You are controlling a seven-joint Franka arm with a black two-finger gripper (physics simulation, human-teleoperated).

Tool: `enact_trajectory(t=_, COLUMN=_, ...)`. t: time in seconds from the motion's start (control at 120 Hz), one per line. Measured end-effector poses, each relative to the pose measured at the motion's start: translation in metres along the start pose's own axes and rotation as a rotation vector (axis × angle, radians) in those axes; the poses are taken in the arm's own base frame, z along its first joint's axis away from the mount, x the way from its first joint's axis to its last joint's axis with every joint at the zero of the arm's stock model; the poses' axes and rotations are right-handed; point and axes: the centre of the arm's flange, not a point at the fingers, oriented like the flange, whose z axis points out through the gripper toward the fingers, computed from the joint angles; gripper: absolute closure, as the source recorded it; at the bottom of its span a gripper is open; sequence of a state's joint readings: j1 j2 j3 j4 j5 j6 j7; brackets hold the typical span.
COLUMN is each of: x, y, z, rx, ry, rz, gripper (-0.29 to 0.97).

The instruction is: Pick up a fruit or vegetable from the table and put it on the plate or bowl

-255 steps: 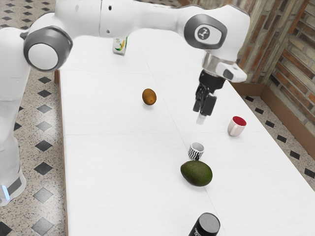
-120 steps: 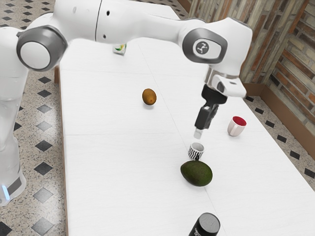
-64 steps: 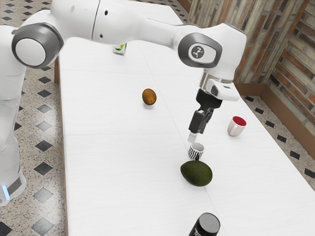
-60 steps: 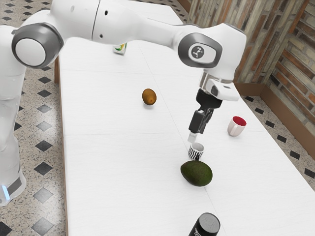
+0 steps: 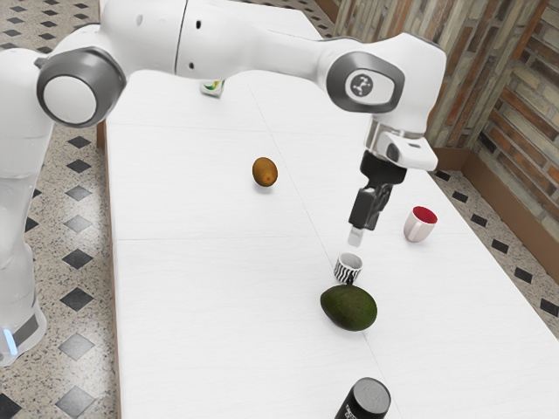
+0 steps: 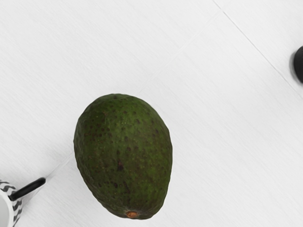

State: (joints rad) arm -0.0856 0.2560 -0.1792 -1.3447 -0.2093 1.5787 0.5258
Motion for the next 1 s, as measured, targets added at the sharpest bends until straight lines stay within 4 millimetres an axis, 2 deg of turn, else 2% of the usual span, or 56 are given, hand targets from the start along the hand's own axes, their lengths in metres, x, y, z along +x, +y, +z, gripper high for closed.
enact_trajectory(t=0.242, x=0.000, y=-0.003, z=0.009, rx=-0.011, ry=-0.013, rz=-0.002, gripper=0.00)
enact_trajectory(t=0.433, x=0.010, y=-0.007, z=0.035, rx=-0.040, ry=-0.043, rz=0.003, gripper=0.00)
enact_trajectory(t=0.692, x=0.020, y=-0.001, z=0.054, rx=-0.058, ry=-0.063, rz=0.015, gripper=0.00)
enact_trajectory(t=0.85, x=0.013, y=-0.015, z=0.075, rx=-0.074, ry=-0.103, rz=-0.021, gripper=0.00)
enact_trajectory(t=1.0, x=0.010, y=-0.020, z=0.082, rx=-0.078, ry=-0.118, rz=-0.036, gripper=0.00)
